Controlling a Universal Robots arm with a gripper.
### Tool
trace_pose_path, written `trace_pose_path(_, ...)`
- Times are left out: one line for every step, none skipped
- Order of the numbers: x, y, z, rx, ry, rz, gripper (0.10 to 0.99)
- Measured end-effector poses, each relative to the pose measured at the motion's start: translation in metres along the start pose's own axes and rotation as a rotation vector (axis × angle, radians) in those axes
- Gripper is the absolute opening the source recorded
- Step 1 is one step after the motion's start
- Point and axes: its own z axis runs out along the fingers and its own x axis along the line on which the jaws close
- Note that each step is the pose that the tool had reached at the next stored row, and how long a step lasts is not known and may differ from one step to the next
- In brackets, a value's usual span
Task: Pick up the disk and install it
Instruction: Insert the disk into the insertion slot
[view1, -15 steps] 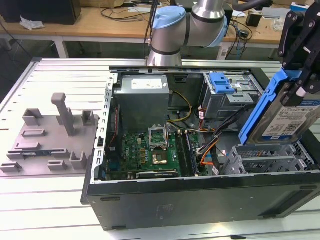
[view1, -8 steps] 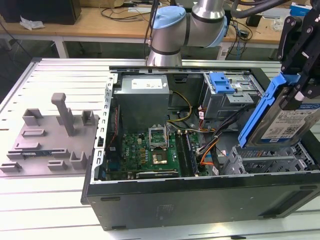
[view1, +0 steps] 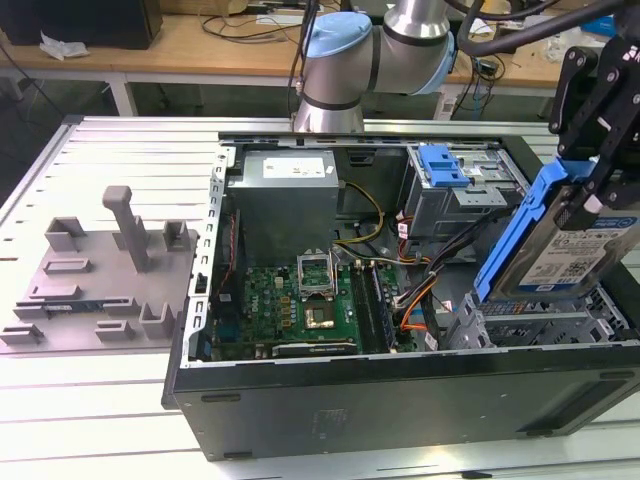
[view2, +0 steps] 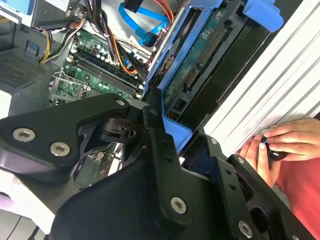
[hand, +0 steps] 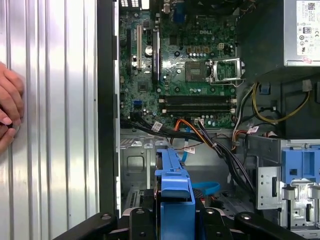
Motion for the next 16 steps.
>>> trace_pose_path(0.0004,-0.0002,0.0018,0.0,-0.0001,0.0,0.365)
trace_pose_path(0.001,-0.0005,0.0032,0.0,0.0,0.0,0.365)
trace_pose_path(0.0014,-0.0007,0.0038,0.0,0.0001,0.0,0.365)
trace_pose_path(0.0017,-0.0007,0.0049,0.0,-0.0002,0.0,0.365)
trace_pose_path(0.0018,-0.0008,0.0063,0.0,0.0,0.0,0.365)
trace_pose_path(0.0019,-0.0008,0.008,0.0,0.0002,0.0,0.365)
trace_pose_path(0.0021,-0.0009,0.0107,0.0,0.0002,0.0,0.365)
trace_pose_path(0.0023,-0.0009,0.0133,0.0,-0.0001,0.0,0.365)
trace_pose_path(0.0024,-0.0009,0.0163,0.0,0.0002,0.0,0.365)
trace_pose_path(0.0027,-0.001,0.0199,0.0,-0.0003,0.0,0.365)
trace_pose_path(0.0027,-0.001,0.0213,0.0,-0.0002,0.0,0.365)
trace_pose_path(0.0029,-0.001,0.0228,0.0,0.0,0.0,0.365)
trace_pose_path(0.0033,-0.001,0.026,0.0,-0.0002,0.0,0.365)
trace_pose_path(0.0036,-0.001,0.0288,0.0,0.0001,0.0,0.365)
trace_pose_path(0.004,-0.0011,0.0313,0.0,0.0,0.0,0.365)
trace_pose_path(0.0043,-0.0011,0.0334,0.0,-0.0002,0.0,0.365)
